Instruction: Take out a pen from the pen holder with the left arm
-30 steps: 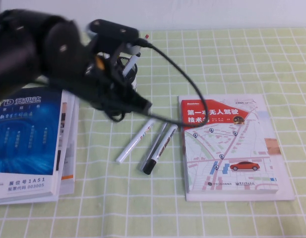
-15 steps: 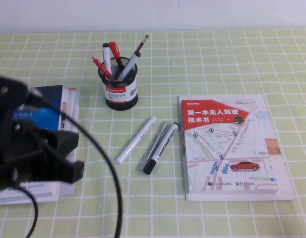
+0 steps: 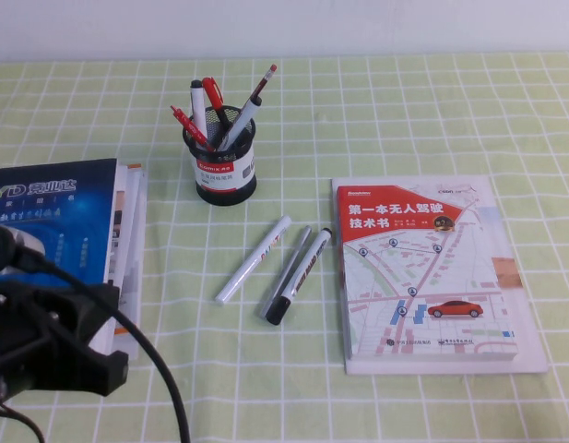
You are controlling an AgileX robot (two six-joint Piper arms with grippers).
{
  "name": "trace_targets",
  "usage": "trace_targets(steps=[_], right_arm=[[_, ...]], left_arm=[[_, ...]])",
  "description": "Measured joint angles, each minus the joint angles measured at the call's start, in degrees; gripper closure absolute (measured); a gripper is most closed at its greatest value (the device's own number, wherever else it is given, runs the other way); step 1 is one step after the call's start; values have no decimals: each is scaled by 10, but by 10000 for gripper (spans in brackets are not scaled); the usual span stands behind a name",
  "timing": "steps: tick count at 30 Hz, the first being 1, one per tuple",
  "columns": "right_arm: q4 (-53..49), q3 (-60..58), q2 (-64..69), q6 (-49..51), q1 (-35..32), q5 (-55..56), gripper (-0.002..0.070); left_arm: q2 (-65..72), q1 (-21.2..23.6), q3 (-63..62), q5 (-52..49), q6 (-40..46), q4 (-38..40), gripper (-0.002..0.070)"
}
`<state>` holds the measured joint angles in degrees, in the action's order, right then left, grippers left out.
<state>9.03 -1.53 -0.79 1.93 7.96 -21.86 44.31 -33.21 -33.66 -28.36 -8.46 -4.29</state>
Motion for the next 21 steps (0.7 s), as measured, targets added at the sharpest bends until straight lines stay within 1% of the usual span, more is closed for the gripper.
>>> trace_targets(steps=[4,7,10,12,17,21], right_arm=[[0,0,0,0,0,0,690],[0,0,0,0,0,0,690],[0,0,0,0,0,0,690],[1,0,0,0,0,0,690],[3,0,0,0,0,0,690],[3,0,0,0,0,0,690]], left_arm=[[0,0,1,30,-5,-25,678],[-3,0,10,74,-5,-40,678],[-33,15,43,126,1,-49,678],[-70,44,78,155,14,-33,678],[-204,157,169,202,72,19,678],[-320,237,239,225,105,55,678]])
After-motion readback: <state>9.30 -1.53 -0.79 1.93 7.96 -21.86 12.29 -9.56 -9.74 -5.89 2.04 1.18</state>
